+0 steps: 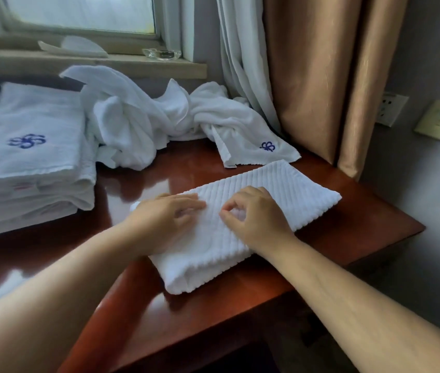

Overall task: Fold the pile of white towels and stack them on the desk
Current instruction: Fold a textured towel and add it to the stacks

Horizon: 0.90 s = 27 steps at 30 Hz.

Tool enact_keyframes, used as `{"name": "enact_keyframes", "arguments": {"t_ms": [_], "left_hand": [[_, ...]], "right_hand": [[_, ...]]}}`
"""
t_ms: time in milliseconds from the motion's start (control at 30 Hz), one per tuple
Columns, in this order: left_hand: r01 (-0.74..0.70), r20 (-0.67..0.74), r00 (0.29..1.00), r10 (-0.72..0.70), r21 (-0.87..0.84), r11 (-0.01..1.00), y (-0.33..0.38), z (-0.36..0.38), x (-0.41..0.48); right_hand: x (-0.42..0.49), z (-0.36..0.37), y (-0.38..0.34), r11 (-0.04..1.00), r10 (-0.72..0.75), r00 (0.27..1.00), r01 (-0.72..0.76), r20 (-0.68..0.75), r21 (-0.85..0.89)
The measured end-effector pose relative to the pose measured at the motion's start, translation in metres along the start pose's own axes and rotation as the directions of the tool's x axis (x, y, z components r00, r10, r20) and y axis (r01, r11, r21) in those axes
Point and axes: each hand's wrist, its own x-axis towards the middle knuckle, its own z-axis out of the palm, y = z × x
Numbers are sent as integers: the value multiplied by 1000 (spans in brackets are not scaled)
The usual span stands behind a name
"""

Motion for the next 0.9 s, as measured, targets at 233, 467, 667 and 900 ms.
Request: {"name": "enact_keyframes", "arguments": {"t_ms": [233, 467, 667, 900], "left_hand": [[80, -55, 995, -86, -100, 992, -38, -15, -68], [174, -87, 979, -184, -110, 979, -54, -9, -126], [156, -78, 982, -169, -156, 975, -60, -10, -176], [92, -149, 979, -140, -290, 952, -63, -9, -237]], "right_hand": [[-35, 31, -76, 987, -155, 986, 153, 62, 49], [-89, 31, -90, 879, -449, 812, 477, 373, 20], [-103, 32, -110, 863, -489, 825, 505, 282, 19], [-98, 1, -128, 876, -386, 915, 321, 121, 360]]}}
